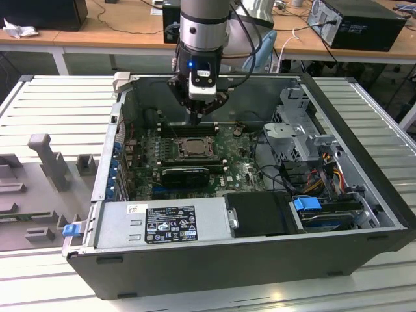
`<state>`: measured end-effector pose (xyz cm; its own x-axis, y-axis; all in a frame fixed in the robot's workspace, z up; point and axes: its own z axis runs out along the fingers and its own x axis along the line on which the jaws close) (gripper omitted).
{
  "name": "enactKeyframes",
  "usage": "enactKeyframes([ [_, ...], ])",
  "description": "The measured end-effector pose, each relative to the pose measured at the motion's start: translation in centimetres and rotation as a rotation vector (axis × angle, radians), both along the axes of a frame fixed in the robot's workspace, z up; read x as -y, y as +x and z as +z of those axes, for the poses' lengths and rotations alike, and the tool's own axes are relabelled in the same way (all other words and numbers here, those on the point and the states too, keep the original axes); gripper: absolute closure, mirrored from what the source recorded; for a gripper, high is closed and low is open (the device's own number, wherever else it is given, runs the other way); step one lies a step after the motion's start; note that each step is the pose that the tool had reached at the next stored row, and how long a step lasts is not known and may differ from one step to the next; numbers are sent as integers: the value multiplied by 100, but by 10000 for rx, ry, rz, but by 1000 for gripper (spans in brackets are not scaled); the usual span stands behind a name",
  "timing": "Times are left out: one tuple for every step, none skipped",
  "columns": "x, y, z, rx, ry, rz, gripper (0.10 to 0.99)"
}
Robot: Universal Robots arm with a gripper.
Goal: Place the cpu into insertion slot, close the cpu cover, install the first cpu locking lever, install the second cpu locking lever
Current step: 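Install the first cpu locking lever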
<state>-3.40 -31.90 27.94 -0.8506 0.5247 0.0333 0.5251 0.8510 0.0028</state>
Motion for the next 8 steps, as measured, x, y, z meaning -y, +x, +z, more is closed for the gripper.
enactKeyframes([
  [0,0,0,0,0,132,980],
  [0,0,0,0,0,275,980],
  [0,0,0,1,0,526,980],
  [0,0,0,1,0,643,980],
  [0,0,0,0,0,813,980],
  [0,0,0,1,0,991,980],
  [0,0,0,1,1,1171,980],
  [0,0,0,4,0,1395,980],
])
